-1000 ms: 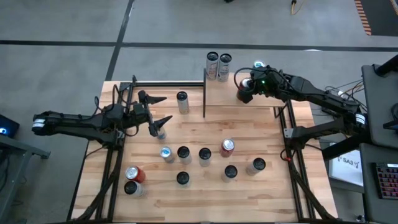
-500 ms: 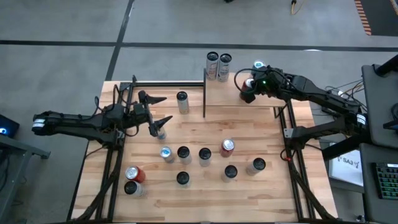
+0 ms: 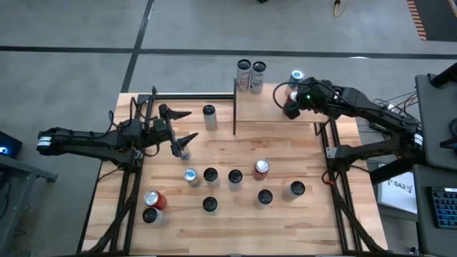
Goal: Place canned beverage on shelf
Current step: Put the top red black soda can on the shelf
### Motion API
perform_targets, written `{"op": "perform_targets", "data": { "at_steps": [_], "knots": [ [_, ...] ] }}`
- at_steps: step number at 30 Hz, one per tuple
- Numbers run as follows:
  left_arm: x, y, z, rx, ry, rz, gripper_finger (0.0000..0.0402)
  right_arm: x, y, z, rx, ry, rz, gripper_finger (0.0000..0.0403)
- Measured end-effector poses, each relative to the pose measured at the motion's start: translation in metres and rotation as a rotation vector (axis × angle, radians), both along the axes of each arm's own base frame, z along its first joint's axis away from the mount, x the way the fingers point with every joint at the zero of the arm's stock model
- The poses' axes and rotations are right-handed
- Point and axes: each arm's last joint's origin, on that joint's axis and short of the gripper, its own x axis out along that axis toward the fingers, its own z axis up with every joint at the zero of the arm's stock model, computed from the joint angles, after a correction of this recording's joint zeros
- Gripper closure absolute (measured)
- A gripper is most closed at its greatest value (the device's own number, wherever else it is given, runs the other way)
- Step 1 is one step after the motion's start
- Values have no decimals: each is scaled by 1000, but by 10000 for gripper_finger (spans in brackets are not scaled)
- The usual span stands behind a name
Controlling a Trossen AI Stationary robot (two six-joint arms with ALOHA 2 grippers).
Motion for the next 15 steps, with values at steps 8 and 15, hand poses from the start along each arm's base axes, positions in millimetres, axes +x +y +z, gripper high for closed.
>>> {"op": "perform_targets", "data": {
  "at_steps": [8, 15],
  "knots": [
    [0, 0, -1, 0, 6, 0, 31, -8, 2, -4, -6, 92, -67, 390],
    [0, 0, -1, 0, 6, 0, 31, -9, 1, -4, -34, 110, -86, 390]
  ]
}}
